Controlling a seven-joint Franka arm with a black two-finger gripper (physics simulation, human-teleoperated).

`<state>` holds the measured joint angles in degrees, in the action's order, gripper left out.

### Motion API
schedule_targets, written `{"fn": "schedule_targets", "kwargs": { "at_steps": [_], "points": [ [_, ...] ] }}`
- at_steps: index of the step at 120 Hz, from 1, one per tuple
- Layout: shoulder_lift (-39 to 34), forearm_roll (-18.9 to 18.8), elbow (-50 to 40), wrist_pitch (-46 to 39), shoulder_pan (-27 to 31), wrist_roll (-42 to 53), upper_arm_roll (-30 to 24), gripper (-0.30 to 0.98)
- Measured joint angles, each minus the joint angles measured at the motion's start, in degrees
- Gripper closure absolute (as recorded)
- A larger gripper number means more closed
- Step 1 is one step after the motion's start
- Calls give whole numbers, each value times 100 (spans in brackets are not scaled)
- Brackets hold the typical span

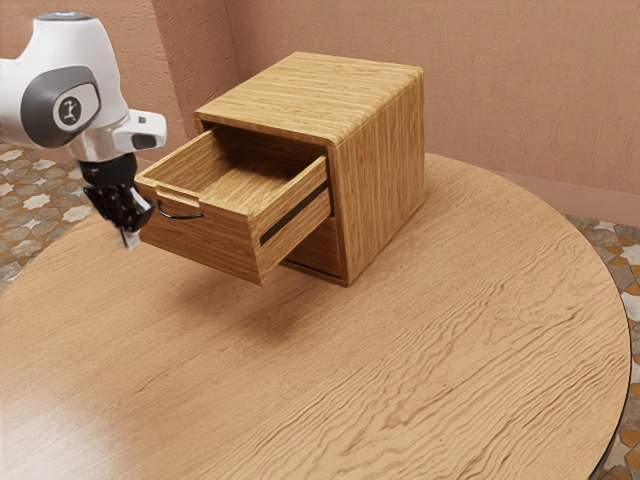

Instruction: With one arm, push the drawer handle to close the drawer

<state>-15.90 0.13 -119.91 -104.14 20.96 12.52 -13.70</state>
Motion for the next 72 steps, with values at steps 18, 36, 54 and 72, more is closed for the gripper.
{"fn": "schedule_targets", "kwargs": {
  "at_steps": [18, 36, 54, 72],
  "points": [
    [253, -49, 187, -66, -6, 75, -20, 78],
    [443, -119, 361, -107, -13, 131, -26, 78],
    [641, -178, 552, -124, -36, 172, -27, 78],
    [848, -220, 724, -133, -69, 202, -46, 79]
  ]
}}
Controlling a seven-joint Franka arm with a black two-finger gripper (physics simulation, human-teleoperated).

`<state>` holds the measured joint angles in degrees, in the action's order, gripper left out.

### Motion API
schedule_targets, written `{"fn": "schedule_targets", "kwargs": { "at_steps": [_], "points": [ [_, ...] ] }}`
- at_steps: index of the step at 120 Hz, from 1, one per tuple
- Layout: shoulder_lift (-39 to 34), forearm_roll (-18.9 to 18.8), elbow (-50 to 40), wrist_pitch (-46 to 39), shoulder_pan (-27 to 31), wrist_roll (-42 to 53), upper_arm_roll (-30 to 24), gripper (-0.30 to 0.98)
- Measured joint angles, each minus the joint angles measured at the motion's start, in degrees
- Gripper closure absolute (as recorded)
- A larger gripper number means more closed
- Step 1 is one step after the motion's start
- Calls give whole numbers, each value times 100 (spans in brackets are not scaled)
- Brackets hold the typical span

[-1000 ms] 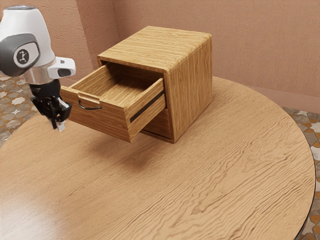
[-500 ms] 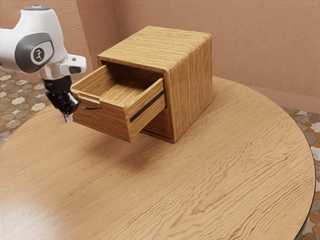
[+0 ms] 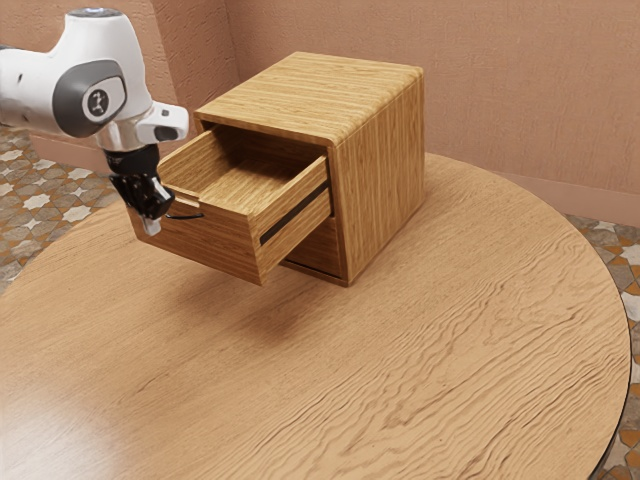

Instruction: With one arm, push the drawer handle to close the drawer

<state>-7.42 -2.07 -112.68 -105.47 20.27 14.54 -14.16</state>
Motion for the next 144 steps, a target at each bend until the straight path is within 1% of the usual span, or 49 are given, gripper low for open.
{"fn": "schedule_targets", "kwargs": {
  "at_steps": [52, 124, 144],
  "points": [
    [643, -148, 536, -47, -20, 31, -160, 79],
    [1120, -149, 1118, -465, 3, -134, -172, 78],
    [1394, -143, 1413, -544, 67, -185, -142, 78]
  ]
}}
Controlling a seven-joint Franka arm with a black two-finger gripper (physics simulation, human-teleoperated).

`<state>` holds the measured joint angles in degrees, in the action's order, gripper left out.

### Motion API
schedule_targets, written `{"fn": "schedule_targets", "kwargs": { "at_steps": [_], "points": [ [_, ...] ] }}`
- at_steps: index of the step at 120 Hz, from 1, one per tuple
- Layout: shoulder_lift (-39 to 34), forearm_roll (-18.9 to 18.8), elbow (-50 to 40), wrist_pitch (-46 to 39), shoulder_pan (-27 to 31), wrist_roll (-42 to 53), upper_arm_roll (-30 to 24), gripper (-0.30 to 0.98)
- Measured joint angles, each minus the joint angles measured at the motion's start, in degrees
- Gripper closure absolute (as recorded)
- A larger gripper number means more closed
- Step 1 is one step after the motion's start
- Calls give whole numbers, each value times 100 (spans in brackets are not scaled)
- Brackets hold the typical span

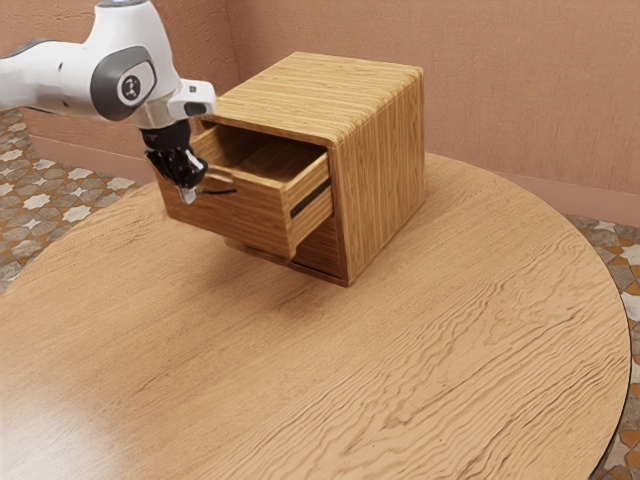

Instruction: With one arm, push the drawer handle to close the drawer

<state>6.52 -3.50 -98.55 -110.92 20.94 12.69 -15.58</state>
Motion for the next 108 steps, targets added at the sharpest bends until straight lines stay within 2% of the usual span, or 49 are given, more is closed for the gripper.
{"fn": "schedule_targets", "kwargs": {
  "at_steps": [59, 108],
  "points": [
    [195, 41, -33, -907, 47, -294, -5, 79],
    [530, -3, 303, -1148, -232, -556, -46, 79]
  ]
}}
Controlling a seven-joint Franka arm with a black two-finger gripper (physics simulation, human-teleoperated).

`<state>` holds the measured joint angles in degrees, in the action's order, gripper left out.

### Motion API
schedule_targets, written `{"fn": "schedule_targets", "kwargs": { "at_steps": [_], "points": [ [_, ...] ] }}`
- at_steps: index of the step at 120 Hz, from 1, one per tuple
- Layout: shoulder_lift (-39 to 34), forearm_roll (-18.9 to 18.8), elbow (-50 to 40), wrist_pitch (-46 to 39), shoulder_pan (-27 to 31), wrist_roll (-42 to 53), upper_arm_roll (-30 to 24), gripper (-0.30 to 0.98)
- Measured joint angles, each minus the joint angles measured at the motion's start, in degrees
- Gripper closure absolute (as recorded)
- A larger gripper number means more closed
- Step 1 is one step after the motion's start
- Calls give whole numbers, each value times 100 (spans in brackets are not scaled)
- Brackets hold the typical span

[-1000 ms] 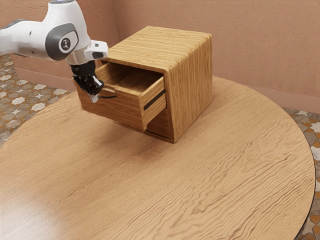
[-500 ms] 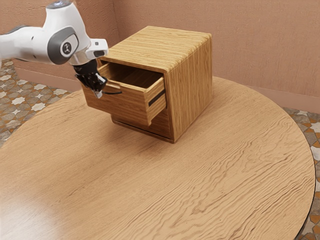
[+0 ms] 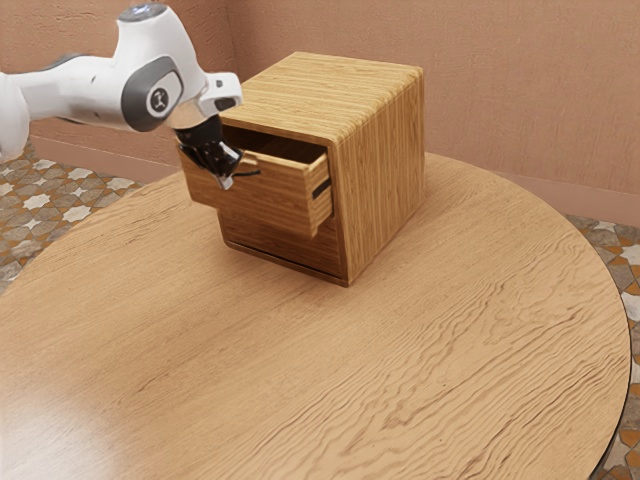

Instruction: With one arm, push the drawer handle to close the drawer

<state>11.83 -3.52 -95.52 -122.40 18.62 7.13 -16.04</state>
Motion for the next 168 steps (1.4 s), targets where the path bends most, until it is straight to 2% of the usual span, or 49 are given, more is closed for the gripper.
{"fn": "schedule_targets", "kwargs": {
  "at_steps": [57, 168],
  "points": [
    [813, -231, 870, 34, -231, -198, 22, 78],
    [1607, -551, 2300, 627, -439, -302, 84, 79]
  ]
}}
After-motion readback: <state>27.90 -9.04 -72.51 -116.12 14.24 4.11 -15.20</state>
